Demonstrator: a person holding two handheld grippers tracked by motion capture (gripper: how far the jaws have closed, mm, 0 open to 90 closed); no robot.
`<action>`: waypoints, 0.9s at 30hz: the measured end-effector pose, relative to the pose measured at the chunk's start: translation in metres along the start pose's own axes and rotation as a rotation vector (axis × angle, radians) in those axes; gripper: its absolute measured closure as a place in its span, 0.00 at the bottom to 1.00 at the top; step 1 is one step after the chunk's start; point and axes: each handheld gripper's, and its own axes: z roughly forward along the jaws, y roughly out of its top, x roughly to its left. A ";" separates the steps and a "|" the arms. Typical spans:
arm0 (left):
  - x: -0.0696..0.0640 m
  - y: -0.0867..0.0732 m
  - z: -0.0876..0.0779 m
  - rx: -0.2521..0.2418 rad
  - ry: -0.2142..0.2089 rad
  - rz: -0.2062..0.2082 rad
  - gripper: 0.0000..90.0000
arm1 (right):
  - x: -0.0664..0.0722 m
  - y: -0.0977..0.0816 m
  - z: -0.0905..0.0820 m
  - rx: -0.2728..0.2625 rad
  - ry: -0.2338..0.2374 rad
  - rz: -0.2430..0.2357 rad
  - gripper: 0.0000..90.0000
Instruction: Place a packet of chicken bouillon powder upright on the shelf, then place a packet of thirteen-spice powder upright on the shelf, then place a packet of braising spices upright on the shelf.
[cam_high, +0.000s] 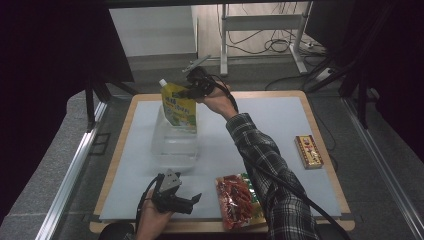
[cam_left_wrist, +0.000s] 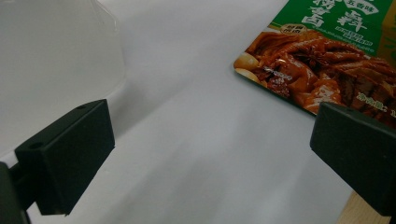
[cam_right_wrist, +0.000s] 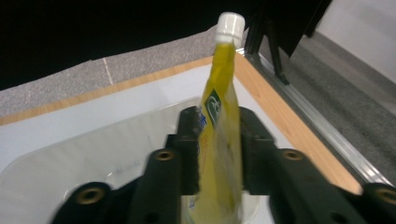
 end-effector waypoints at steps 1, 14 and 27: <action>0.000 0.000 0.000 -0.001 -0.001 -0.001 0.00 | 0.000 0.000 -0.002 -0.001 -0.002 0.003 0.73; -0.001 0.000 0.001 0.003 -0.001 0.002 0.00 | -0.002 -0.007 -0.011 0.009 -0.037 0.008 0.33; -0.001 0.000 0.001 0.000 0.002 0.000 0.00 | -0.005 -0.018 -0.024 0.018 -0.045 0.037 0.24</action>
